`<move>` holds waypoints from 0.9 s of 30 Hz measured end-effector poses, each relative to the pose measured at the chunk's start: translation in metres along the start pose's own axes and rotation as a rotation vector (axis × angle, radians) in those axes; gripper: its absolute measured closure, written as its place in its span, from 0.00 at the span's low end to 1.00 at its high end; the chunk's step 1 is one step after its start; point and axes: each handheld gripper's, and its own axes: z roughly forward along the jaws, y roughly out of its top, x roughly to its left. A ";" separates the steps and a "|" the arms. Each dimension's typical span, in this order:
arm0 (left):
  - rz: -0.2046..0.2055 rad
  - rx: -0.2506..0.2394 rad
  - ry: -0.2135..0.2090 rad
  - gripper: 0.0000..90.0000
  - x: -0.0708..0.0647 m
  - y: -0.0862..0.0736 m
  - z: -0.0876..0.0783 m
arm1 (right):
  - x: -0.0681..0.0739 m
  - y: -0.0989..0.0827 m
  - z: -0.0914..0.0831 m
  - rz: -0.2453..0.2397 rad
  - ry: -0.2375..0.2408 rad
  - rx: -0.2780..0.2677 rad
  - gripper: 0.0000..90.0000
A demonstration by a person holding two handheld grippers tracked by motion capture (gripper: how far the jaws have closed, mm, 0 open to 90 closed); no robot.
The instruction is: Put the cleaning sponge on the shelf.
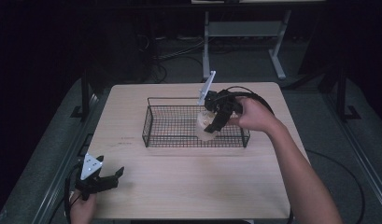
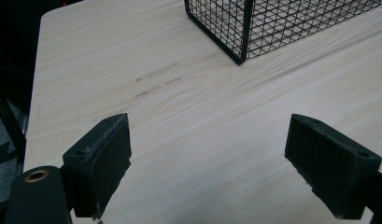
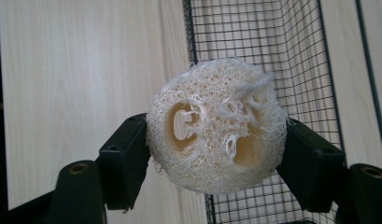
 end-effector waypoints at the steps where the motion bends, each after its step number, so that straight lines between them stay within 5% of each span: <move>1: 0.000 0.000 0.000 0.15 0.000 0.000 0.000 | -0.003 0.000 0.000 0.004 0.000 -0.004 0.33; 18: 0.004 0.004 -0.003 0.15 0.000 0.000 0.001 | -0.045 -0.011 0.021 0.105 -0.014 -0.011 0.33; 27: 0.008 0.005 -0.005 0.15 -0.001 0.001 0.002 | -0.056 -0.016 0.037 0.136 -0.013 0.031 0.33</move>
